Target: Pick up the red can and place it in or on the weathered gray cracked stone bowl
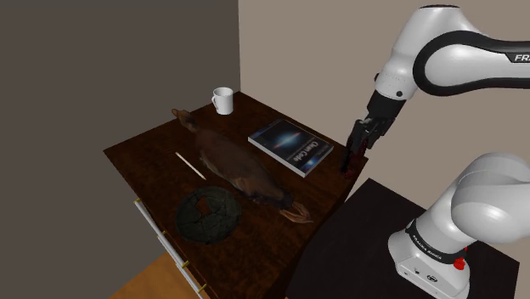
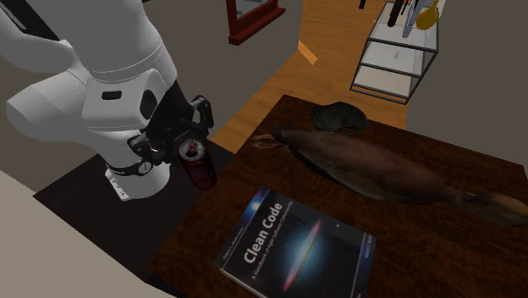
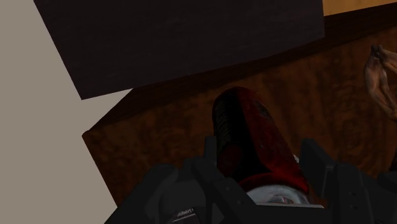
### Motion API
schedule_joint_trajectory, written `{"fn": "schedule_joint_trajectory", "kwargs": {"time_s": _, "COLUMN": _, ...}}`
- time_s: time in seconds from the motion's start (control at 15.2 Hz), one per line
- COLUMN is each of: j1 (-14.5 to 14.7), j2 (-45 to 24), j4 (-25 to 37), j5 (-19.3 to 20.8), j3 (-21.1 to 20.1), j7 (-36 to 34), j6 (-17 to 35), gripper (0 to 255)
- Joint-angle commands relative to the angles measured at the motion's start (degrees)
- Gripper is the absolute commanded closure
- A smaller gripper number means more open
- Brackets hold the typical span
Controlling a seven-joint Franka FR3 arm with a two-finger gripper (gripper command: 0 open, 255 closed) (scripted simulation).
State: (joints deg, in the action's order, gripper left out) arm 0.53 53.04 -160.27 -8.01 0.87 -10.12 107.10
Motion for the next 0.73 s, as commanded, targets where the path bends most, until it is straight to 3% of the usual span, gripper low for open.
{"fn": "schedule_joint_trajectory", "kwargs": {"time_s": 0.0, "j1": 0.03, "j2": 0.38, "j4": 1.64, "j5": 0.04, "j3": -0.06, "j7": -0.35, "j6": -2.01, "gripper": 255}}
{"fn": "schedule_joint_trajectory", "kwargs": {"time_s": 0.66, "j1": 0.04, "j2": 0.27, "j4": 9.16, "j5": 0.37, "j3": 0.09, "j7": -1.32, "j6": -9.37, "gripper": 255}}
